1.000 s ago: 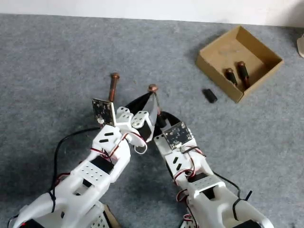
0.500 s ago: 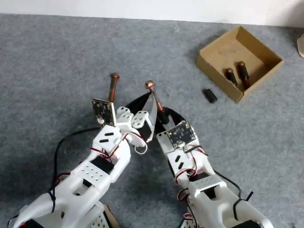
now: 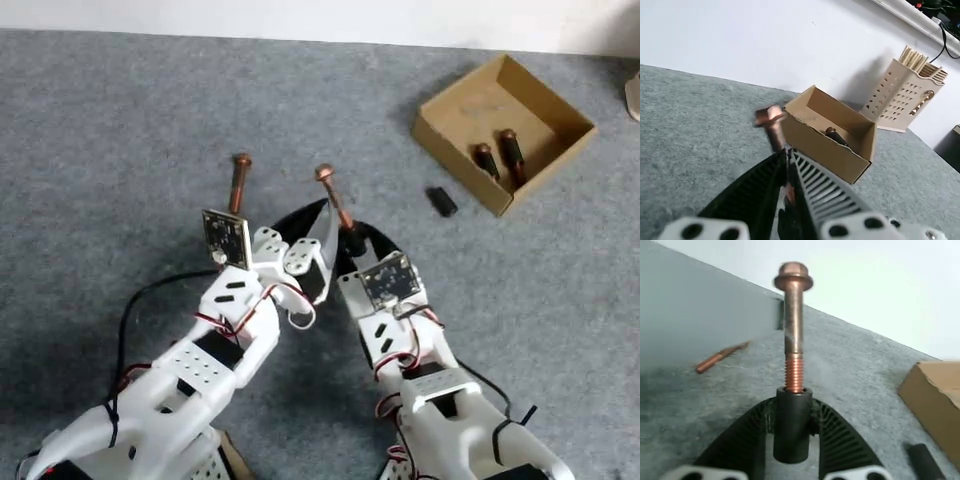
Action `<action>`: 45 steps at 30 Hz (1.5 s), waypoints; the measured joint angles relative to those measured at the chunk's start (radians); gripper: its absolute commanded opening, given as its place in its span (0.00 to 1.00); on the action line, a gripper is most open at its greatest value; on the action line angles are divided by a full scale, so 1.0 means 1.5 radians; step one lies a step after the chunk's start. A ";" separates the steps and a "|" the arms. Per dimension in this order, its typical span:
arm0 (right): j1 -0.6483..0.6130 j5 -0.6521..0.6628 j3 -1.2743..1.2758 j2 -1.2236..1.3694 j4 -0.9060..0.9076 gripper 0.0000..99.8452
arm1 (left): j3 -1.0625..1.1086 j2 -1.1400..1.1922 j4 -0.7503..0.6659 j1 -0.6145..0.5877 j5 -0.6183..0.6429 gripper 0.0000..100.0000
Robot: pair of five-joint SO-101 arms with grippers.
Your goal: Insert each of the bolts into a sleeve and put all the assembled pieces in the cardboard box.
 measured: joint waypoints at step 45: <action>0.104 0.000 -0.151 0.000 0.000 0.01 | 0.018 0.000 0.000 -0.015 -0.001 0.03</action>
